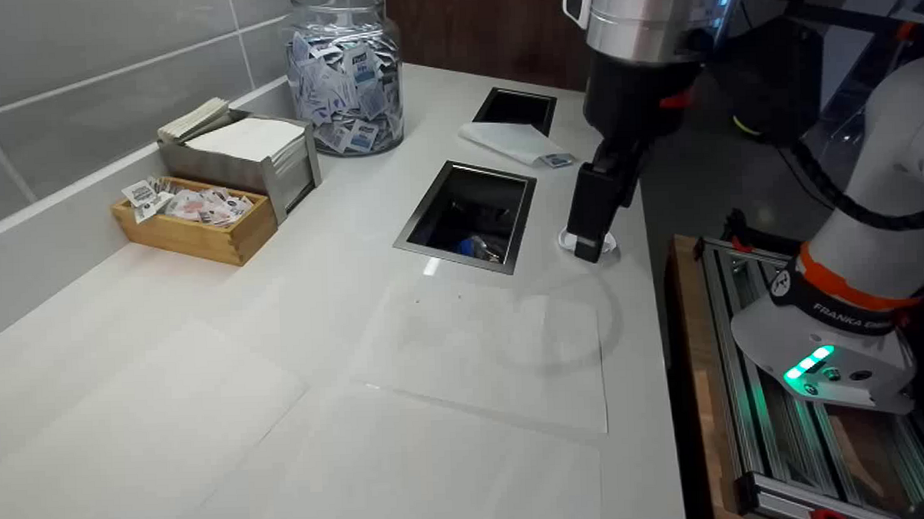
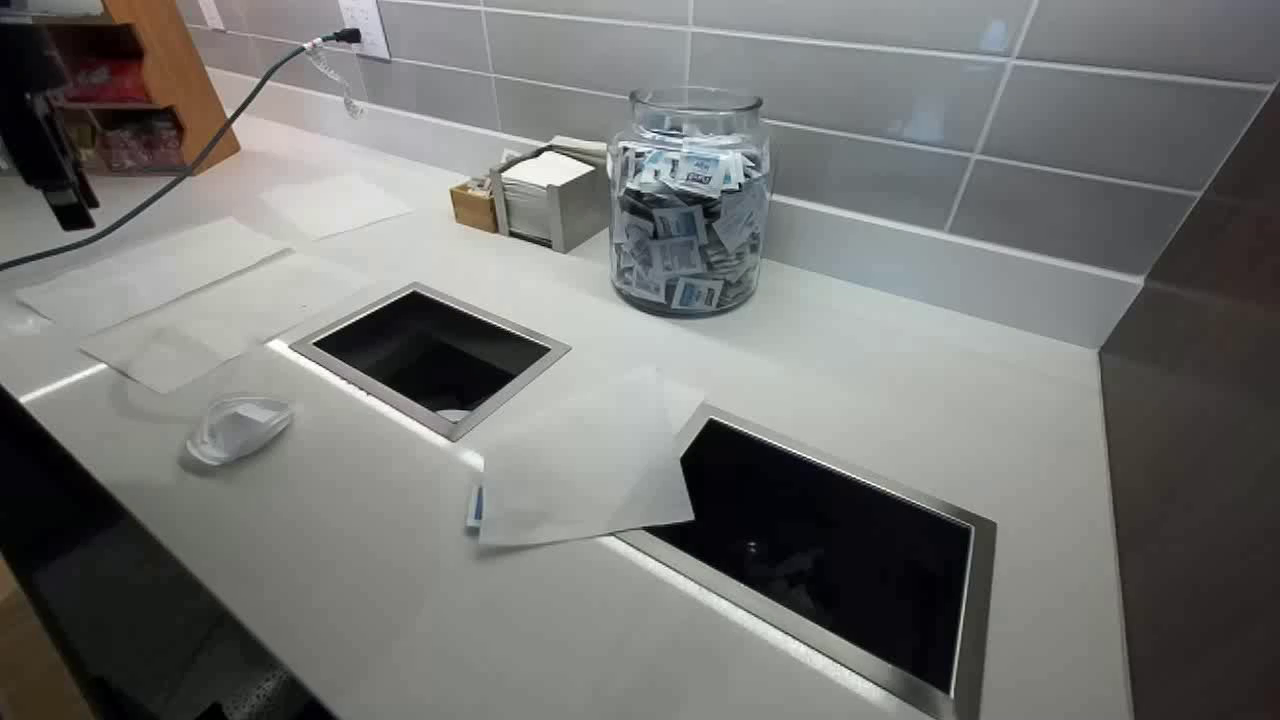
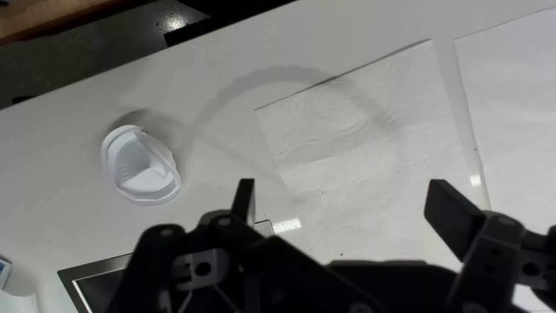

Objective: Throw the lid in the bin

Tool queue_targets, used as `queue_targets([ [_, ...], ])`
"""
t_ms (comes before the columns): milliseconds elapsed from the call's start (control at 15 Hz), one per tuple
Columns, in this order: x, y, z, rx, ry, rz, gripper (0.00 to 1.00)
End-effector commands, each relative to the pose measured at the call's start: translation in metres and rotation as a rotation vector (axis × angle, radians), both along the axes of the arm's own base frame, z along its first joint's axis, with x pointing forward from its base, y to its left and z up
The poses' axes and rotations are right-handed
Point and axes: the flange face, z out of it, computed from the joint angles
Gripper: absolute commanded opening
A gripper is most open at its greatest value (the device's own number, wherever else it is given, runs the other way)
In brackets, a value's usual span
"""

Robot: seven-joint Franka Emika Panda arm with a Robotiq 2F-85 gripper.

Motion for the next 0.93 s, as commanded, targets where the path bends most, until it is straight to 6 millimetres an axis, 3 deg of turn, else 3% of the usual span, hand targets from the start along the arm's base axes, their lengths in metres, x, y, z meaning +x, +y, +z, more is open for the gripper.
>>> queue_targets([
  [0, 0.0, 0.0, 0.0, 0.0, 0.001, 0.0, 1.0],
  [600, 0.0, 0.0, 0.0, 0.0, 0.001, 0.0, 1.0],
  [867, -0.016, -0.041, -0.024, 0.032, 0.032, -0.123, 1.0],
])
